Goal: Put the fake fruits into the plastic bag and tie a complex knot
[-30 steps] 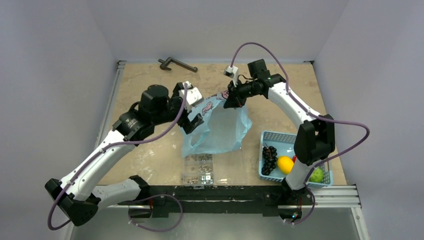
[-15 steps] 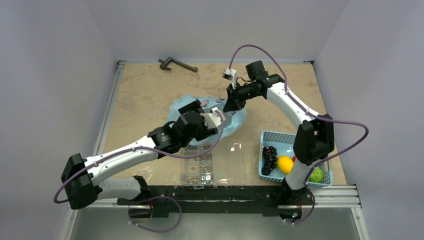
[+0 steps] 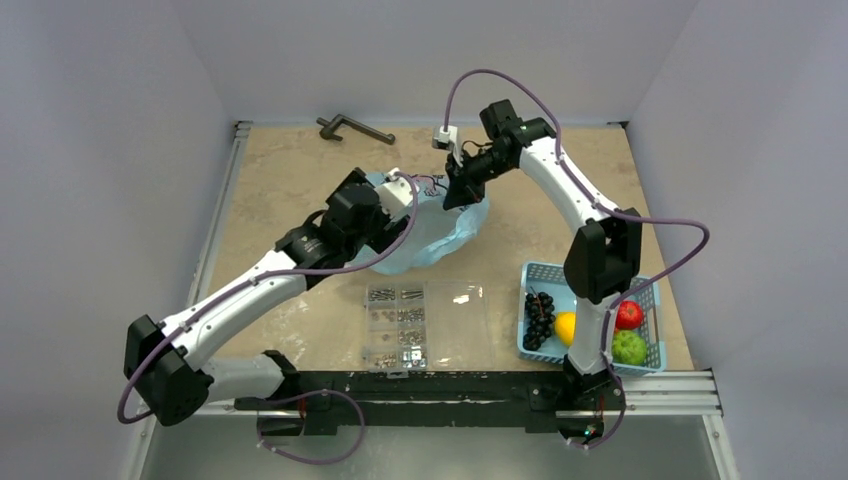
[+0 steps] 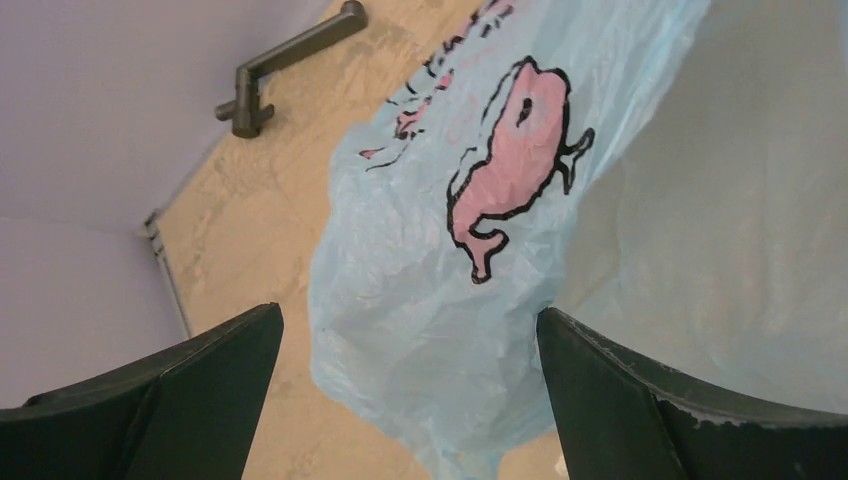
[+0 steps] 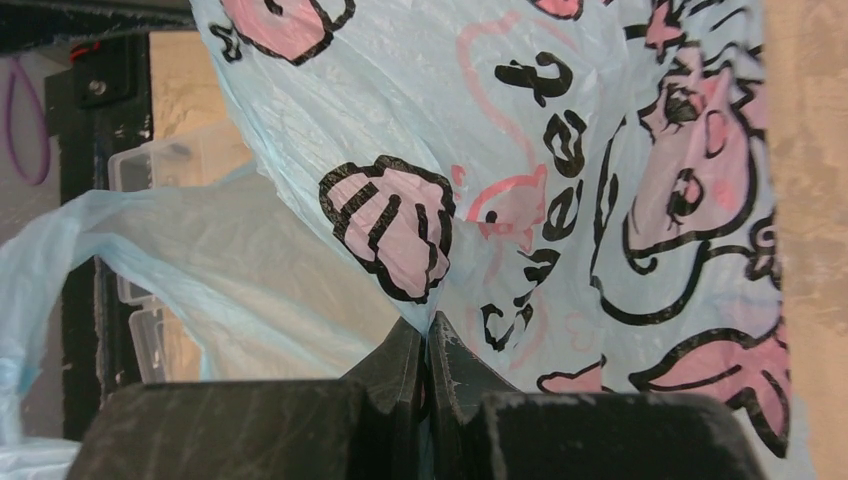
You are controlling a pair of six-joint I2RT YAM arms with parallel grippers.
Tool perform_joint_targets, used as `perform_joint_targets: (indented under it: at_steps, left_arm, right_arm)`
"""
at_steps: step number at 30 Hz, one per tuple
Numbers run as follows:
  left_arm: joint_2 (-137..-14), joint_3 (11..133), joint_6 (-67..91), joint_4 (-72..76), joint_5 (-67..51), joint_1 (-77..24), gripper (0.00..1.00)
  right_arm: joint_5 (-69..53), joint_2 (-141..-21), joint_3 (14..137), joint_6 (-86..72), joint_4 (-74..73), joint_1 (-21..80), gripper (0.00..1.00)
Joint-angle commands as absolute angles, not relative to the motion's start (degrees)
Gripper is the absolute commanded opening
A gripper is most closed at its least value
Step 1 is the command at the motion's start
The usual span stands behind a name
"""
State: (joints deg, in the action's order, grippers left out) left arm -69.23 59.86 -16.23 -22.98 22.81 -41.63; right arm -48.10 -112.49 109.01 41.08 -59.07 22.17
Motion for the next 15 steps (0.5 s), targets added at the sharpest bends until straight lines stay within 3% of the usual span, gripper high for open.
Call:
perform_joint_targets:
  at_steps: [1, 5, 6, 8, 10, 11, 14, 15]
  left_arm:
    - [-73.3, 59.9, -25.0, -12.9, 27.0, -41.1, 1.0]
    - [-78.5, 61.3, -24.3, -15.7, 22.7, -38.5, 0.98]
    - [-79.0, 62.5, -22.8, -18.8, 19.8, -37.6, 0.83]
    - [-79.1, 65.8, -19.2, -26.1, 10.8, -36.2, 0.37]
    - [-78.7, 71.1, -11.4, -35.0, 2.9, -35.4, 0.02]
    - [-78.6, 74.2, -5.6, -39.4, -4.1, -34.1, 0.0]
    - [-78.2, 79.3, 14.0, -46.0, -12.3, -31.2, 0.0]
    - [-78.0, 79.8, 18.4, -46.8, -12.3, -30.7, 0.0]
  right_arm:
    - [-53.3, -112.1, 110.6, 47.4, -68.8, 22.5, 0.0]
    - [-53.4, -111.7, 111.5, 51.3, -70.5, 22.6, 0.0]
    - [-53.3, -111.9, 112.0, 52.2, -70.6, 22.6, 0.0]
    - [-52.8, -112.6, 113.2, 53.6, -69.9, 22.5, 0.0]
    - [-50.2, -113.1, 113.9, 52.4, -65.1, 22.5, 0.0]
    - [-47.7, -112.7, 112.6, 49.2, -58.0, 22.5, 0.1]
    - [-37.9, -110.0, 108.4, 31.3, -32.9, 22.3, 0.69]
    - [-35.4, -109.7, 109.4, 28.3, -29.6, 22.2, 0.81]
